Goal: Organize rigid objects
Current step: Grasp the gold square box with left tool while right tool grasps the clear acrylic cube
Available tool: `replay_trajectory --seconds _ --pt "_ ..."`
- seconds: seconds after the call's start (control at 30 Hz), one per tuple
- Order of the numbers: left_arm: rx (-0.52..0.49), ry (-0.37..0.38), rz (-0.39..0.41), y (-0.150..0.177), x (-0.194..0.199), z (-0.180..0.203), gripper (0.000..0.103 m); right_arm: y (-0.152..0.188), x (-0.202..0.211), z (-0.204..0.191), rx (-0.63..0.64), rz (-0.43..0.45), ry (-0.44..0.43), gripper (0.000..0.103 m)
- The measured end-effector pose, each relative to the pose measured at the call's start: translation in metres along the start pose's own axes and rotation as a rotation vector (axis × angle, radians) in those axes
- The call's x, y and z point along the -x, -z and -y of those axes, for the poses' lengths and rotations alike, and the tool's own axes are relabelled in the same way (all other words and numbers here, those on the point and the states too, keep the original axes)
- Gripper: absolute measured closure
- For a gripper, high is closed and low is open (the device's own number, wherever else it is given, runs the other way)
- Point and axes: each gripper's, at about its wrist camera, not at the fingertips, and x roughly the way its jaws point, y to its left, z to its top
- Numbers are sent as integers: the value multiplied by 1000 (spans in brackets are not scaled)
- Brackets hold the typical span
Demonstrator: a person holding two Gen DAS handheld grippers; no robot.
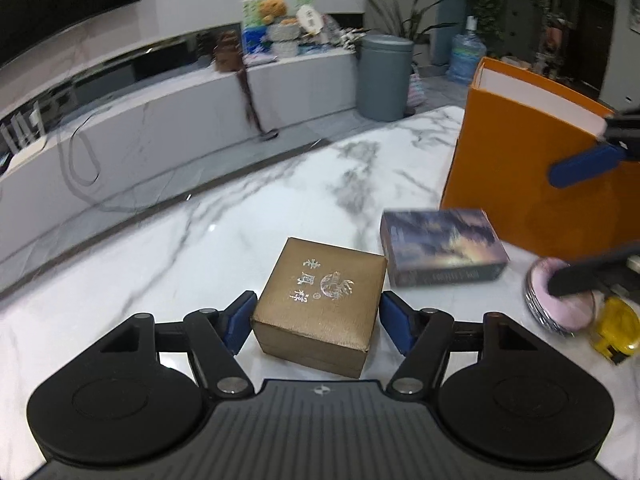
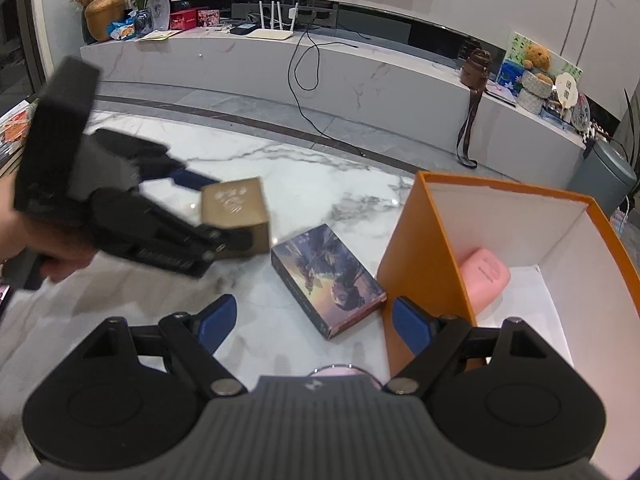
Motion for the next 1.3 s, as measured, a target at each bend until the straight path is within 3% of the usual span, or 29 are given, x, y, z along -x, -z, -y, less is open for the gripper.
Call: replay_trajectory --seconds 0.1,0.27,0.6,1.0,1.3 --pt "68 -30 -47 11 18 -1 26 -1 -7 -7 56 -15 -5 17" --pt "113 -66 -92 30 42 2 26 7 -2 -24 148 -118 -86 19" --pt "116 -108 -126 77 68 32 36 54 61 -83 258 -191 -246 18" --pt "152 -140 -100 99 92 51 36 88 64 -119 324 -218 -245 20" --pt "149 -154 -85 97 88 49 33 96 48 -125 333 -253 -245 40"
